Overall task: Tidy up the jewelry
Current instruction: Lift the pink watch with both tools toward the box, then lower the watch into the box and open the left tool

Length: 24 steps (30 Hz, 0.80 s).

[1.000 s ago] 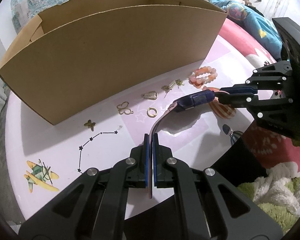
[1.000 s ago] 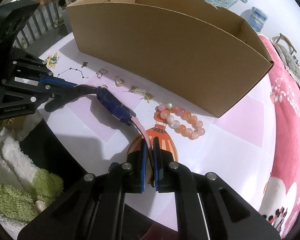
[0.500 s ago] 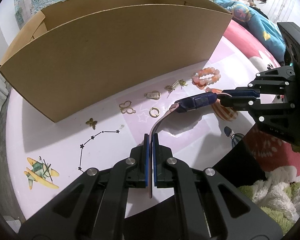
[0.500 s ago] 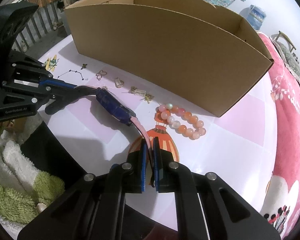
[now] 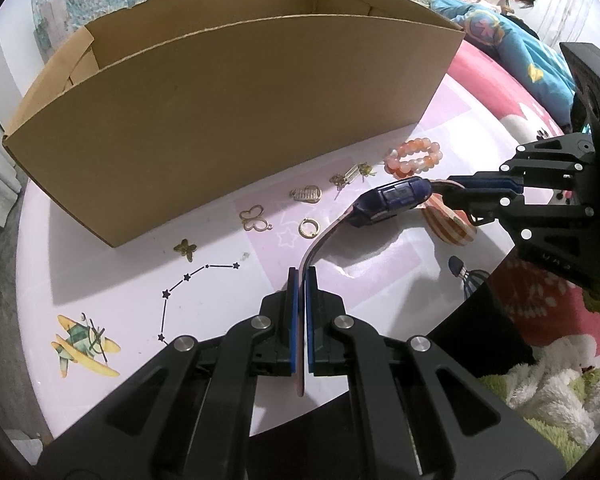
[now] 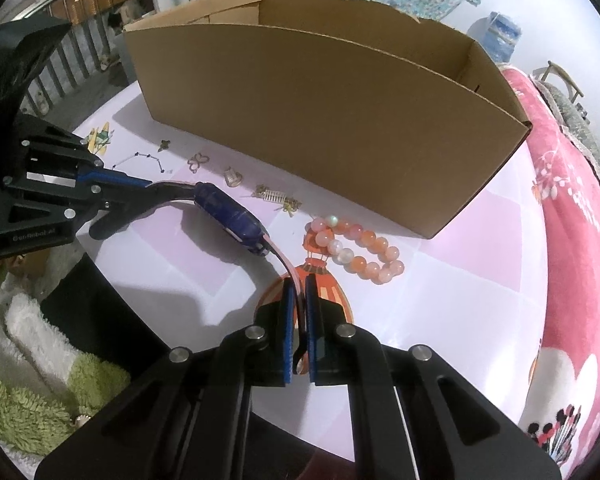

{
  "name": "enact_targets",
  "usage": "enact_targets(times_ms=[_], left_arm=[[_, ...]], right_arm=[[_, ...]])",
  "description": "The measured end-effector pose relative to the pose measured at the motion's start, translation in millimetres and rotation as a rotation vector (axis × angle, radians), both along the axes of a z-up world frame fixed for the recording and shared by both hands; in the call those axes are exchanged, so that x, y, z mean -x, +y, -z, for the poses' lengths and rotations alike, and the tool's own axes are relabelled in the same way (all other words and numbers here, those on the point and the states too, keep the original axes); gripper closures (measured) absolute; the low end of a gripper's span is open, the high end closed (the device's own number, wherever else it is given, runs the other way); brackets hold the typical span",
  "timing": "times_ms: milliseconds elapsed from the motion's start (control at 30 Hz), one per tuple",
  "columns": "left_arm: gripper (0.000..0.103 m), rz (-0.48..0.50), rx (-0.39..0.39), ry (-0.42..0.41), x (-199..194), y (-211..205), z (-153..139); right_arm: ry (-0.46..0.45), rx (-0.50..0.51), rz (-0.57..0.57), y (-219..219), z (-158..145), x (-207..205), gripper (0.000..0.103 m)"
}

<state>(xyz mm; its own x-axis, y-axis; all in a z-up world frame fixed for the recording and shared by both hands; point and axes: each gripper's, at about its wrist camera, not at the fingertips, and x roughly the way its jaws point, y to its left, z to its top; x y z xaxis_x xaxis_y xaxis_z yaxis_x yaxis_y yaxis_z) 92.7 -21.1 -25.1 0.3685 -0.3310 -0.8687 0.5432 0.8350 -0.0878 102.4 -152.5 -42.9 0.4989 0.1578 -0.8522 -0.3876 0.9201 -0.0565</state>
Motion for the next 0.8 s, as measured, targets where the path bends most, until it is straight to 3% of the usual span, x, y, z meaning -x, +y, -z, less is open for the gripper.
enact_targets(times_ms=[800], left_arm=[[0.1,-0.012,-0.013,-0.131,33,-4,-40]], right_arm=[[-0.127,-0.026,0.014,-3,-30,37,0.098]])
